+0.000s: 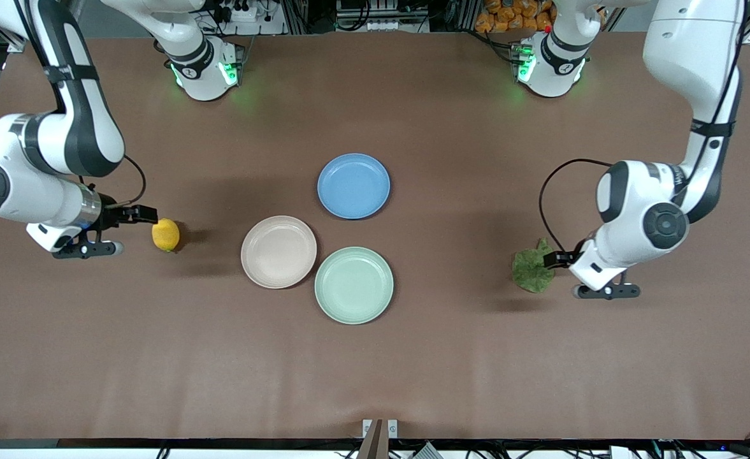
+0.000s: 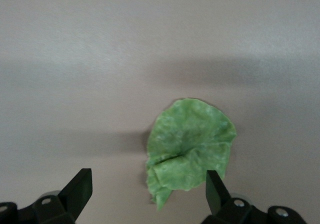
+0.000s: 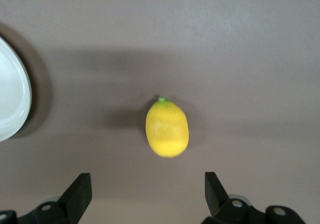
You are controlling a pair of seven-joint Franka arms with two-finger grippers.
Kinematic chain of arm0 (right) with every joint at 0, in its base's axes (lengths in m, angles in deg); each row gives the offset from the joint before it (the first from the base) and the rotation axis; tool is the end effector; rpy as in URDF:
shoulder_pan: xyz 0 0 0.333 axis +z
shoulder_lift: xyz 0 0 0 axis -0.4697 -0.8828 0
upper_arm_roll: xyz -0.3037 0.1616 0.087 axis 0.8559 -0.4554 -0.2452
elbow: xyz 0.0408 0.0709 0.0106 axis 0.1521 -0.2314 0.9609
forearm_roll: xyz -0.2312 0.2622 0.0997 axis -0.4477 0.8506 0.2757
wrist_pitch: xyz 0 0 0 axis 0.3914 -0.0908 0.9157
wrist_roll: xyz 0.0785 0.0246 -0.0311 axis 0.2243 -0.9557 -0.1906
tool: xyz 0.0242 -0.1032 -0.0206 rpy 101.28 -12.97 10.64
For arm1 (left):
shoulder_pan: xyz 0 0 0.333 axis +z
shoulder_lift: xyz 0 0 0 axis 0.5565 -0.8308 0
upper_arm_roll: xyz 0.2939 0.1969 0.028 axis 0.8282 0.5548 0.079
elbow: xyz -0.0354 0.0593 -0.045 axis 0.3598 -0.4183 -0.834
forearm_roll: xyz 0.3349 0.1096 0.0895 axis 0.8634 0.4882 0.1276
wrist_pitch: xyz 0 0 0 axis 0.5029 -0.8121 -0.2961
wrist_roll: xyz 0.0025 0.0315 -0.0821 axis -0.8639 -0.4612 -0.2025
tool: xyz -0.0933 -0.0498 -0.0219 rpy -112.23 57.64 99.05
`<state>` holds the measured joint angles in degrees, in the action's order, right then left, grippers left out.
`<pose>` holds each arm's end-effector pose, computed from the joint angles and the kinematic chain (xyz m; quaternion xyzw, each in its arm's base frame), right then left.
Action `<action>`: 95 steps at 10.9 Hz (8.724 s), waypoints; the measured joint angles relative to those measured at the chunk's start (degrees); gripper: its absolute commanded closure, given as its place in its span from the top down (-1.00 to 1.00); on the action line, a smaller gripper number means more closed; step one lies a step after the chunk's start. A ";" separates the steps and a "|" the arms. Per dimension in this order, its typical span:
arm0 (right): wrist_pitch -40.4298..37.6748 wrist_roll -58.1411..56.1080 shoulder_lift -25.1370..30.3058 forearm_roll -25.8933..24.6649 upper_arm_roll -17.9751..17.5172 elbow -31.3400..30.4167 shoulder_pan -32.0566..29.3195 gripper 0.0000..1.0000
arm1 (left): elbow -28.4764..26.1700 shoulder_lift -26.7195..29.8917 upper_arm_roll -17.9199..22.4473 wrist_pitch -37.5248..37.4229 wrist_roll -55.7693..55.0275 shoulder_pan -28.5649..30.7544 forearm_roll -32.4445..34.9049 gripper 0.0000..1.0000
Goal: Place lemon and lettuce in plates
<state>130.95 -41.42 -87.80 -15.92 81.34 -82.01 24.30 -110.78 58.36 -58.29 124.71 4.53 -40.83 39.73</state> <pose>0.5515 -0.0260 0.3925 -0.9946 -0.0370 0.0962 0.0119 0.6257 -0.0921 0.3186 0.9995 -0.0002 -0.0310 0.0025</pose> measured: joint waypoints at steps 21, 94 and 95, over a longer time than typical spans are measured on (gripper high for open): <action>24.56 -8.15 -11.74 0.00 0.59 -9.79 -2.82 -0.83 | 0.05 -9.28 -0.11 11.39 -2.45 -3.73 1.28 -1.00; 18.77 14.33 8.67 1.74 0.32 -20.92 5.68 1.00 | 30.44 -20.49 7.13 -4.48 -17.17 -21.87 -13.01 1.00; 18.11 14.33 9.46 1.74 0.33 -20.94 5.67 1.00 | 30.44 -20.47 7.15 -5.29 -15.68 -21.21 -12.93 1.00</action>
<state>149.05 -27.09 -78.34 -14.17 81.67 -102.95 29.98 -80.34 37.89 -51.14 119.41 -11.15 -62.04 26.79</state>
